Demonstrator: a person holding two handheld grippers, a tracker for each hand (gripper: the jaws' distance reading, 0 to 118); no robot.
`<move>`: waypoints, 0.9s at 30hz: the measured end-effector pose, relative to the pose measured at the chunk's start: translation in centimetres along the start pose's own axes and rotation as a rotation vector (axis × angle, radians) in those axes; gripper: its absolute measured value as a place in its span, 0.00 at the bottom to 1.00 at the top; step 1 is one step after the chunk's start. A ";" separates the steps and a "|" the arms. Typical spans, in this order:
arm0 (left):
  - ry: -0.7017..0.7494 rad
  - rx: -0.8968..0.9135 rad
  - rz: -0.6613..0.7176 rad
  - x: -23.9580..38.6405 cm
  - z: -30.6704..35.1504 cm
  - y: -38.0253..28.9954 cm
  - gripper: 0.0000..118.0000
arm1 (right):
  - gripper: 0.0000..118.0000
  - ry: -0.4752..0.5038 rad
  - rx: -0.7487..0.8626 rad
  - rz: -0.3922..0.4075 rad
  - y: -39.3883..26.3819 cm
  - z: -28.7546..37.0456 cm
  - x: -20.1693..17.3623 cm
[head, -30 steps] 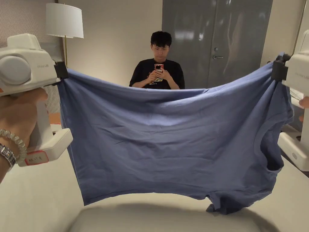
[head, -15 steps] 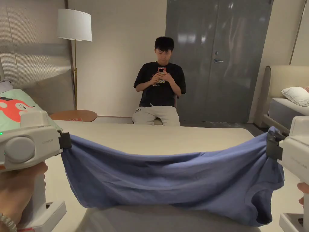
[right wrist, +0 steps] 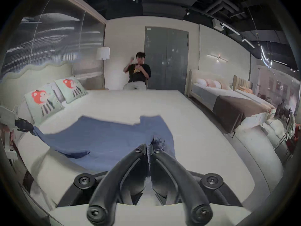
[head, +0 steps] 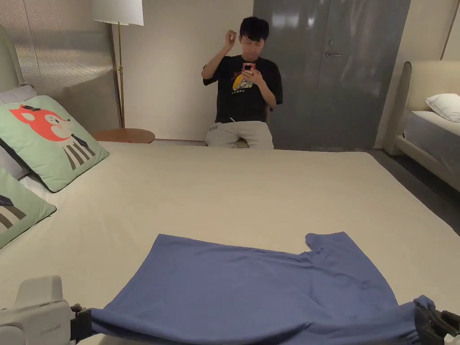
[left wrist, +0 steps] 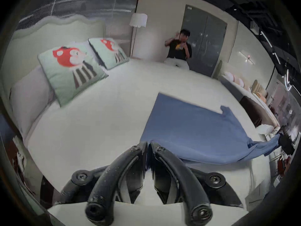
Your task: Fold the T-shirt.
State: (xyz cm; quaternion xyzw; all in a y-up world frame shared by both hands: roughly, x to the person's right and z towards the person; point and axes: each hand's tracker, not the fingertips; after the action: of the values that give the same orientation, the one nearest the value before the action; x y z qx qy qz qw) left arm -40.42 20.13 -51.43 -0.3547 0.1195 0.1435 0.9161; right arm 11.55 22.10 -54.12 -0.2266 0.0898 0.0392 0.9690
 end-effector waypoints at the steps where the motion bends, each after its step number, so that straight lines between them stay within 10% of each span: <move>1: -0.004 -0.026 0.000 -0.4 -0.2 -1.0 0.02 | 0.03 0.005 -0.030 0.003 -1.1 0.2 -0.2; 24: 0.059 -0.235 -0.134 -3.3 -4.0 -7.7 0.02 | 0.03 -0.064 -0.386 -0.007 -12.5 -2.6 2.1; 26: 0.037 -0.173 -0.144 -2.8 -3.0 -7.6 0.16 | 0.13 -0.070 -0.354 -0.030 -12.4 -1.9 2.0; 27: 0.039 -0.137 -0.165 -2.5 -2.4 -7.5 0.49 | 0.44 -0.076 -0.327 -0.044 -12.1 -1.7 2.2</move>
State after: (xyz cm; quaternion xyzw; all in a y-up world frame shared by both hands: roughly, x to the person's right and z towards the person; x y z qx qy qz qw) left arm -40.44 12.67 -47.73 -0.4280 0.0978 0.0687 0.8959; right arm 14.82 10.57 -50.78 -0.3814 0.0405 0.0409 0.9226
